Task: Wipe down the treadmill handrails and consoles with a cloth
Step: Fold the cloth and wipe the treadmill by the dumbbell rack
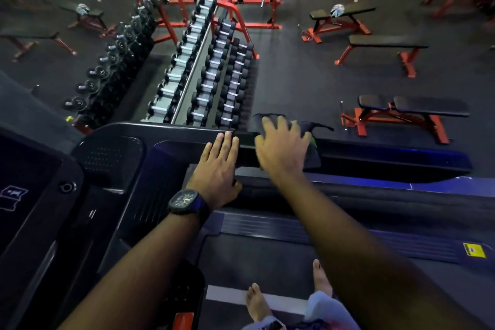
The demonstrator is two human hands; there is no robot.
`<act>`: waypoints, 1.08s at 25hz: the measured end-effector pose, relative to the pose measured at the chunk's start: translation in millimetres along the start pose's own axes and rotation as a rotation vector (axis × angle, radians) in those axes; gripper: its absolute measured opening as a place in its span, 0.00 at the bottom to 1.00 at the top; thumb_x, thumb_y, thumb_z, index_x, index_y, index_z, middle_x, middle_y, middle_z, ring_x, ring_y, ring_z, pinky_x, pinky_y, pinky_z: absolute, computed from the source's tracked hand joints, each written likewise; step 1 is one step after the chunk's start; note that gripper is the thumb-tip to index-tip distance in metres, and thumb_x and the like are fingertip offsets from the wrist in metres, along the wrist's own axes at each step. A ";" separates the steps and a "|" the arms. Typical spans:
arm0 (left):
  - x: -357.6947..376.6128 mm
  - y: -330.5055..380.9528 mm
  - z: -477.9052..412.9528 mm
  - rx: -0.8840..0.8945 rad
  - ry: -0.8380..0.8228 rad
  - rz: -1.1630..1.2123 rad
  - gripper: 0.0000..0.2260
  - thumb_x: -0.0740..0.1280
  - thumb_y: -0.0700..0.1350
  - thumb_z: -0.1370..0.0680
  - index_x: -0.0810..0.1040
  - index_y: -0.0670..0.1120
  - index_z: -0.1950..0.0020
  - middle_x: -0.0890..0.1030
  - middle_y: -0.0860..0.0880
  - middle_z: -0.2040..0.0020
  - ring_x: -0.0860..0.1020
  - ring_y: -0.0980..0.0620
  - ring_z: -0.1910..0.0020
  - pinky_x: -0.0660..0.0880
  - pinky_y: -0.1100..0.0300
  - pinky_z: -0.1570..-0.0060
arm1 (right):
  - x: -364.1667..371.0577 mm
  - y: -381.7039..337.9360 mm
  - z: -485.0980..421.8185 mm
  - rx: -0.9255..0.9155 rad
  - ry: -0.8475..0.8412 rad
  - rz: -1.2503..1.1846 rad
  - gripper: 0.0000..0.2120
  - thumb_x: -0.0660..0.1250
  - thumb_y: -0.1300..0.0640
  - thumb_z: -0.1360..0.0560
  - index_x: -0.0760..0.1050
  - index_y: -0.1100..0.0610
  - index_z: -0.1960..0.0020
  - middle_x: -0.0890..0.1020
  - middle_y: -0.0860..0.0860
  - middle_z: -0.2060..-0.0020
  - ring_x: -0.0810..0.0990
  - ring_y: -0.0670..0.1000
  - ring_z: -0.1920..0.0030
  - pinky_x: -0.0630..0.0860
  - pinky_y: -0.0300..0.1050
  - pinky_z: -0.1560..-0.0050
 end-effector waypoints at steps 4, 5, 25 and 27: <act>0.8 -0.3 -1.8 0.018 0.012 0.003 0.46 0.66 0.53 0.26 0.41 0.42 0.20 0.41 0.42 0.19 0.39 0.44 0.20 0.43 0.46 0.22 | 6.2 20.8 6.5 -0.228 0.092 0.055 0.25 0.55 0.42 0.24 0.70 0.45 0.28 0.76 0.53 0.32 0.74 0.61 0.35 0.69 0.61 0.40; 1.4 -0.1 -1.9 0.022 0.013 -0.002 0.46 0.67 0.54 0.26 0.41 0.42 0.20 0.42 0.42 0.19 0.39 0.43 0.20 0.44 0.46 0.22 | -2.4 31.9 -2.2 -0.088 0.074 0.000 0.24 0.56 0.42 0.23 0.70 0.45 0.29 0.77 0.52 0.33 0.74 0.61 0.36 0.68 0.60 0.39; 2.1 8.2 -4.4 0.112 0.032 -0.051 0.47 0.67 0.57 0.26 0.41 0.43 0.19 0.42 0.41 0.19 0.40 0.41 0.20 0.43 0.42 0.23 | 4.7 39.1 29.3 -0.141 0.123 0.080 0.26 0.60 0.43 0.22 0.67 0.45 0.25 0.70 0.53 0.27 0.68 0.62 0.29 0.64 0.68 0.34; 1.0 10.0 -6.1 0.123 0.031 -0.050 0.46 0.67 0.58 0.26 0.41 0.44 0.19 0.42 0.41 0.19 0.40 0.42 0.20 0.44 0.41 0.23 | -2.5 76.8 12.8 -0.044 0.110 0.017 0.25 0.59 0.42 0.22 0.66 0.44 0.26 0.71 0.51 0.27 0.68 0.60 0.29 0.66 0.64 0.34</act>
Point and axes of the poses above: each hand's wrist, its own z-axis away from the middle knuckle, its own x-axis out of the palm, y = z × x, the point moved 4 cm from there along -z, towards the middle knuckle
